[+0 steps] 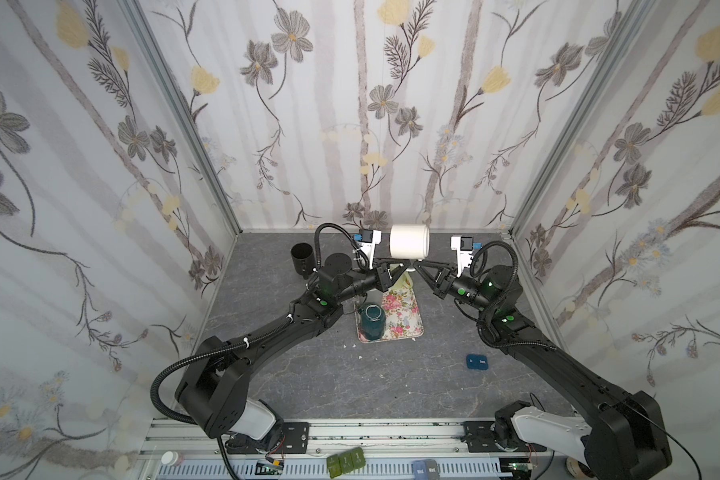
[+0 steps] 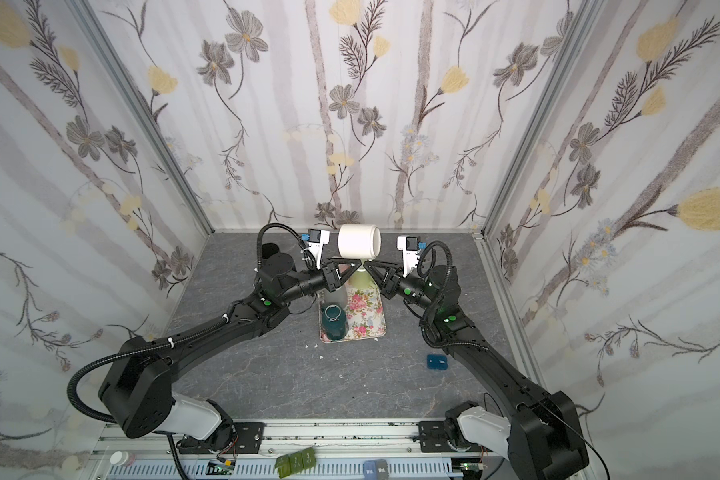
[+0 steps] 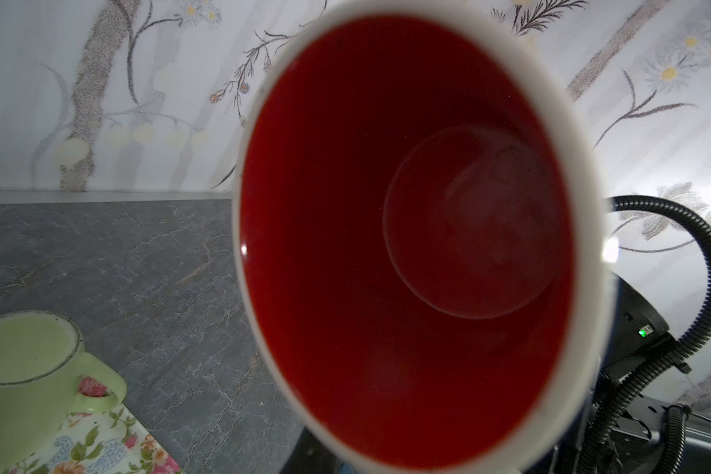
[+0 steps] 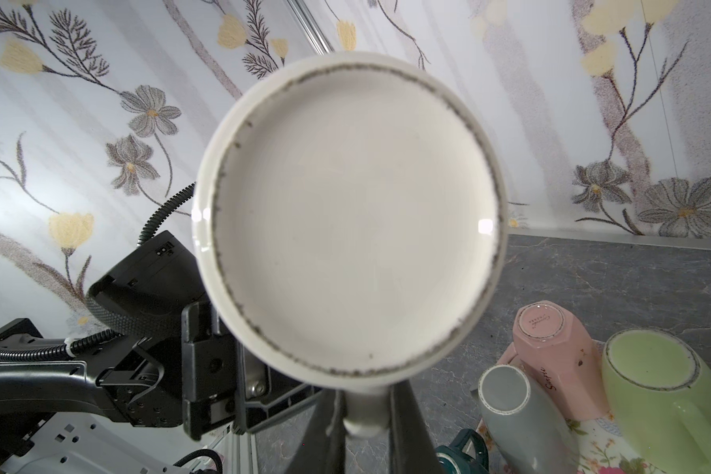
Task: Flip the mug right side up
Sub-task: 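Close the left gripper on the white mug's rim and rotate it upright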
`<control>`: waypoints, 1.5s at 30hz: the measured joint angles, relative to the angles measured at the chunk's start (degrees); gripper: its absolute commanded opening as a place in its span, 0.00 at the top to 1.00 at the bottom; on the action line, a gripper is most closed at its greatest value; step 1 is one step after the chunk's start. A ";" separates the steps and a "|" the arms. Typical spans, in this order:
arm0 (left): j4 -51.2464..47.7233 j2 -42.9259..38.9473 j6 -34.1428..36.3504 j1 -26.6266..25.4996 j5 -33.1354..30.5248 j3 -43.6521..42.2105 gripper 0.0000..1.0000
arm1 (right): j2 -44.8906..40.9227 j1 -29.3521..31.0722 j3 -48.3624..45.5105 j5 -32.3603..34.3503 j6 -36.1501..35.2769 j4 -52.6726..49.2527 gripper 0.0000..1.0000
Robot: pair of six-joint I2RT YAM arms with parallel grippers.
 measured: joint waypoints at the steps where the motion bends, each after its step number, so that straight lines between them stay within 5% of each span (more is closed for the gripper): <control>1: 0.15 0.02 -0.02 0.00 0.00 0.00 0.81 | 0.00 0.00 0.00 0.02 0.02 0.02 1.00; 6: 1.09 0.09 -0.98 0.07 -0.74 -0.15 1.00 | 0.22 -0.09 0.00 0.70 -0.37 0.15 1.00; 23: 0.57 0.37 -1.29 0.09 -2.64 -0.20 1.00 | 1.84 -0.07 0.00 0.94 -0.35 1.25 1.00; 30: -3.58 1.36 -0.37 0.07 -4.04 1.42 1.00 | 2.75 -0.39 -0.04 1.33 0.02 0.61 0.77; 40: -6.16 1.90 0.79 -0.20 -4.87 0.50 1.00 | 4.17 -0.90 -1.95 -0.83 2.03 0.31 0.65; 45: -10.21 1.46 1.88 -0.15 -8.09 0.50 1.00 | 4.26 -1.38 -2.21 -0.90 2.62 0.48 0.34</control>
